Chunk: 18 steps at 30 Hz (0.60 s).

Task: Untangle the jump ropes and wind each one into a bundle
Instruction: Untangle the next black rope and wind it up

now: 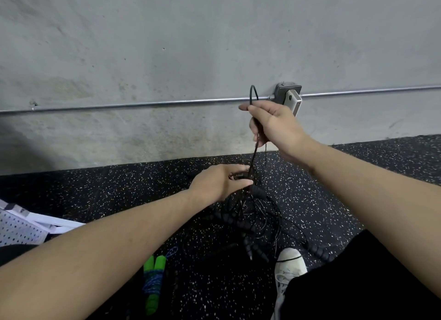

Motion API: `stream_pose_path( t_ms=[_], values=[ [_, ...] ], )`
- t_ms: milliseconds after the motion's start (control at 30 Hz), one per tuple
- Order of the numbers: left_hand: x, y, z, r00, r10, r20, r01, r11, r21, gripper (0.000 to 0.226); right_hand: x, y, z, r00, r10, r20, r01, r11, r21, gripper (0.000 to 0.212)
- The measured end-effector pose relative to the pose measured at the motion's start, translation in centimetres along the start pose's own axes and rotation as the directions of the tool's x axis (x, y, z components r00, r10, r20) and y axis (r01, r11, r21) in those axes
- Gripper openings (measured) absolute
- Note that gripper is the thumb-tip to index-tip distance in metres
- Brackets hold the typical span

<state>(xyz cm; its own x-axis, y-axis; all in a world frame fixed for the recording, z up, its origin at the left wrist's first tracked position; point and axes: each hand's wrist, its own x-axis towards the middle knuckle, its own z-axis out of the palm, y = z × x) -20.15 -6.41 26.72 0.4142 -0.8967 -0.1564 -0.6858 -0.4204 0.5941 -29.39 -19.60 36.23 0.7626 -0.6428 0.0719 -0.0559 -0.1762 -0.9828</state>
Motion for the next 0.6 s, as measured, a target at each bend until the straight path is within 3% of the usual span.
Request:
stream_pose_path(
  t_ms=[100,200,267,367,467,533,600],
  values=[
    [0.0,0.2,0.3,1.0,0.009,-0.027,-0.01,0.998,-0.055,0.041,-0.3,-0.5,0.6,0.997,0.044,0.06,-0.047,0.998,0.049,0.025],
    [0.0,0.3,0.3,0.995,-0.087,-0.054,0.063,0.937,-0.343,0.035,0.0,-0.6,0.1,0.967,0.228,0.112,-0.244,0.955,0.168,0.036],
    [0.1,0.5,-0.4,0.985,-0.157,-0.073,0.097,0.85,-0.518,0.025,-0.2,0.2,-0.5,0.914,0.352,0.2,-0.368,0.928,0.048,0.037],
    [-0.2,1.2,-1.5,0.982,-0.172,-0.083,0.074,0.742,-0.667,0.016,-1.1,2.0,-1.1,0.864,0.405,0.298,-0.28,0.88,-0.384,0.023],
    [-0.4,1.9,-2.4,0.976,-0.196,-0.098,0.047,0.624,-0.78,0.02,-1.1,2.8,-1.3,0.872,0.367,0.324,-0.235,0.894,-0.381,0.019],
    [-0.4,2.3,-3.0,0.975,-0.196,-0.103,0.035,0.596,-0.802,0.017,-1.0,2.9,-1.5,0.853,0.383,0.355,-0.254,0.898,-0.358,0.028],
    [-0.4,2.8,-3.5,0.977,-0.182,-0.109,0.02,0.592,-0.806,0.016,-1.0,3.1,-1.6,0.852,0.371,0.37,-0.186,0.875,-0.447,0.027]
  ],
)
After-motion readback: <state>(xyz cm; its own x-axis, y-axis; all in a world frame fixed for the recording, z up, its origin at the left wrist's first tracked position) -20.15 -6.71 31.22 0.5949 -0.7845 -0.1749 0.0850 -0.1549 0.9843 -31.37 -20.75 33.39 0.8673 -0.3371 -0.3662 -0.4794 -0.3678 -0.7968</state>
